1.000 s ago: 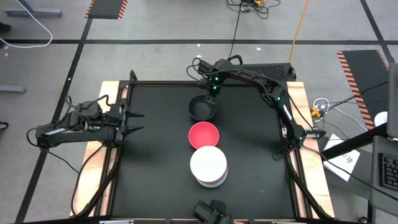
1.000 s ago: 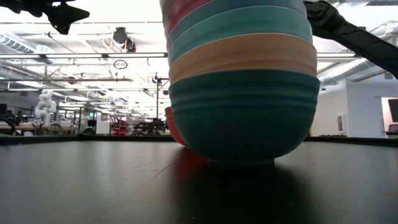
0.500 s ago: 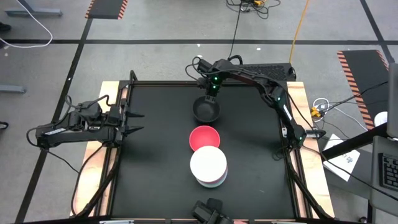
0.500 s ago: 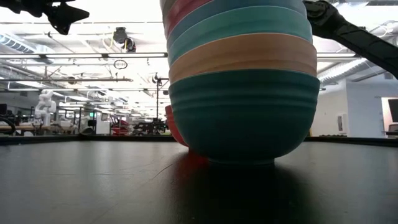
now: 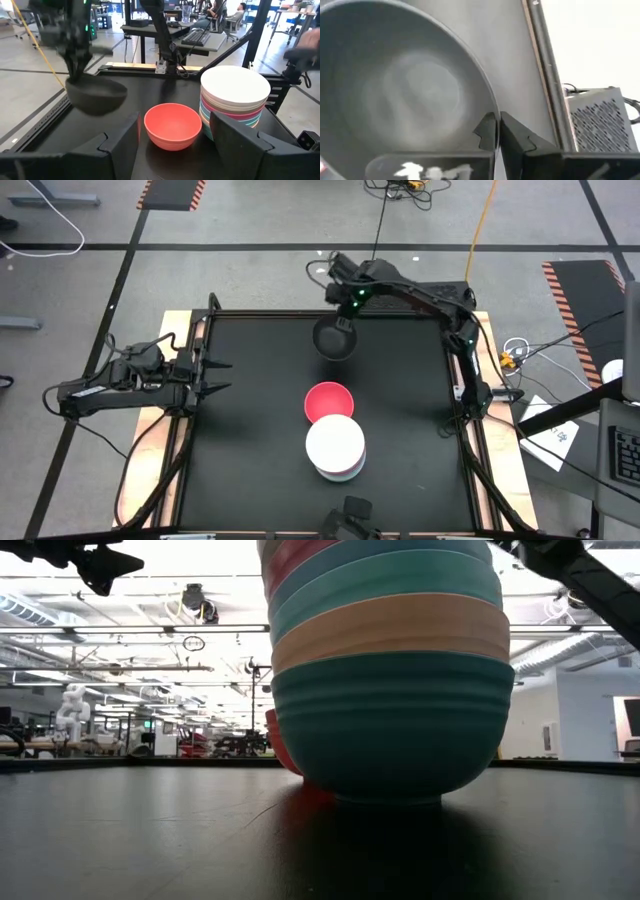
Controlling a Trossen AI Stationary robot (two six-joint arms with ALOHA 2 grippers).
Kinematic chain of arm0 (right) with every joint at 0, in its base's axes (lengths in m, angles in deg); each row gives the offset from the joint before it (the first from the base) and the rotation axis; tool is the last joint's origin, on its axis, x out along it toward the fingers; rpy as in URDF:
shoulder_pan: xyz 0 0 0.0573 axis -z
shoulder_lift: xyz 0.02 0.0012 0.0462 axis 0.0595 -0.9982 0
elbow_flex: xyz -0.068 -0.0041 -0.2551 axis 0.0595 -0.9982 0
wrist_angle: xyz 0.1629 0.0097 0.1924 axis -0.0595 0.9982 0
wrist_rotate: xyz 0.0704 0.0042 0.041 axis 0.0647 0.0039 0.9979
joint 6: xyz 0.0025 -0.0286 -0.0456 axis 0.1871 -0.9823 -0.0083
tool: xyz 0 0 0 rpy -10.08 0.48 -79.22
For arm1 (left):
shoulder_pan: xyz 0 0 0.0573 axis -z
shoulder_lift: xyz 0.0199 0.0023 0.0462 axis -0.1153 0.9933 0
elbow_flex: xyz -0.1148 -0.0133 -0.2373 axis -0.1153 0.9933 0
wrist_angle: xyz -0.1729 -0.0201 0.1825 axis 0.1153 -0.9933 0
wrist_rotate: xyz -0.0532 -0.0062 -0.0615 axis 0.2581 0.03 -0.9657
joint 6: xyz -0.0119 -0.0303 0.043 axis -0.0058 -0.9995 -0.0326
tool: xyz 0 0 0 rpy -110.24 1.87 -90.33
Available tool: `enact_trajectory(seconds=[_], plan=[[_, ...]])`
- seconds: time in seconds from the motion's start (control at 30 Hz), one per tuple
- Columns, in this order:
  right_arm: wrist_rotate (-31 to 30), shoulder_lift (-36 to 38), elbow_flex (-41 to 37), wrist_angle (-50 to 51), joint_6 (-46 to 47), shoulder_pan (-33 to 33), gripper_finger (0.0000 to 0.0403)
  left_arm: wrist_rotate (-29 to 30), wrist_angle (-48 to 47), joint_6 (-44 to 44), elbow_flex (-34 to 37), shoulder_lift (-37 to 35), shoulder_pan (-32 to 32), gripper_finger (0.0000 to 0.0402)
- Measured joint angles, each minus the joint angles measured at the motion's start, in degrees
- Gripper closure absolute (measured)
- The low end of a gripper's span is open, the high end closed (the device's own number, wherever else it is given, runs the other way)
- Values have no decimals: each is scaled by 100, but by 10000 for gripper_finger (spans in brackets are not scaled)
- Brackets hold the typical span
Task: Nest bowls inside each other
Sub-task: Stack the black bowl on the white bowl
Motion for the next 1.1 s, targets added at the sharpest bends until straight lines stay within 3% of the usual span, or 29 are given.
enact_trajectory(seconds=[0.33,0.67,1.1], plan=[[-26,878,900,1425,704,-475,402,86,-3,46,0,0,-2,158],[-175,1482,904,2021,1577,-1651,402,351,-11,55,0,2,-1,158],[-321,1516,904,2209,2464,-2855,402,354,-25,63,2,0,0,158]])
